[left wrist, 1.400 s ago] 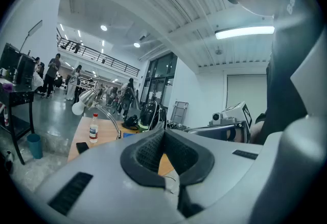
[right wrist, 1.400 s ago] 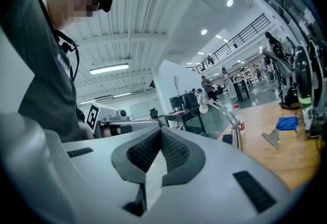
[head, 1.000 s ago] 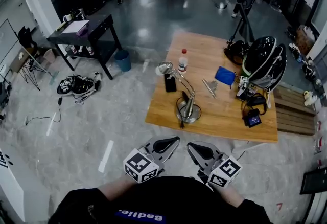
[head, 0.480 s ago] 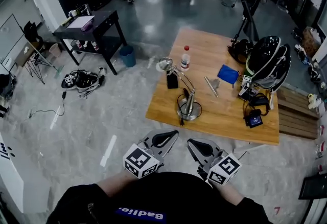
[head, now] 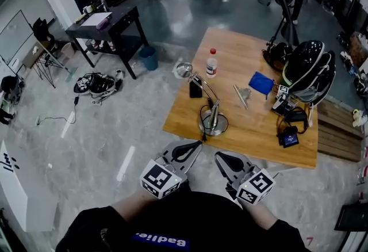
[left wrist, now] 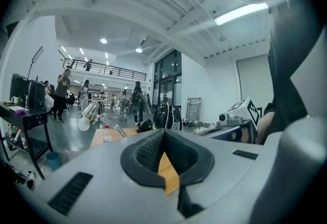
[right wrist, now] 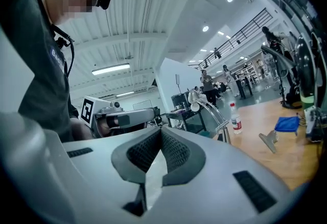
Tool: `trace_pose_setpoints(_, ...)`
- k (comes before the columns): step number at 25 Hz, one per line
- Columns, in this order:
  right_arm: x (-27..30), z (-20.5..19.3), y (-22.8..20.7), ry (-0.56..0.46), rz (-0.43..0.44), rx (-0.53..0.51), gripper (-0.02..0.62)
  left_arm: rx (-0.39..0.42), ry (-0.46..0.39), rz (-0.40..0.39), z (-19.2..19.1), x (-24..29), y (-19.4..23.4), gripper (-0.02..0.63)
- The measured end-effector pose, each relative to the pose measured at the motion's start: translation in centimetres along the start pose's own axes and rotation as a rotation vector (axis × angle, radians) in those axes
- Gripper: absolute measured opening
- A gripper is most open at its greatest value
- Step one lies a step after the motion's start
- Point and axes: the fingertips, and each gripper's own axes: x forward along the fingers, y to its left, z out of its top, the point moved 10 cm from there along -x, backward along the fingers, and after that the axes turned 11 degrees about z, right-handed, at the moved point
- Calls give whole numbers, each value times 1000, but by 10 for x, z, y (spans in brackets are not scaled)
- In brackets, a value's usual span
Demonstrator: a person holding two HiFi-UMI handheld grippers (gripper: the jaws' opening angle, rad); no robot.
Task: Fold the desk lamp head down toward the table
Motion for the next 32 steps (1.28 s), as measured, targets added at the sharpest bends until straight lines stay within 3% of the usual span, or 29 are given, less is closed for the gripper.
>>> trace_pose_setpoints(5, 26, 3, -41, 54, -85, 16, 6, 87, -21, -9, 3, 39, 51, 9)
trace_pose_setpoints(10, 57, 11, -83, 86, -185, 40, 6, 171, -34, -66, 9, 76, 110, 9)
trace_pose_setpoints(16, 71, 9, -119, 105, -262, 55, 5, 254, -30, -116, 6, 111, 132, 9)
trace_pose_setpoints(20, 65, -9, -146, 188, -275, 61, 6, 381, -7, -22, 15, 120, 131, 9)
trace_pose_setpoints(24, 56, -13, -176, 243, -238, 39, 6, 587, 15, 84, 25, 129, 123, 9)
trace_pose_setpoints(29, 59, -20, -202, 283, -197, 17, 14, 811, 120, 175, 23, 142, 119, 12)
trace_pose_setpoints(32, 62, -26, -213, 324, -171, 12, 93, 908, 189, 214, 19, 149, 119, 64)
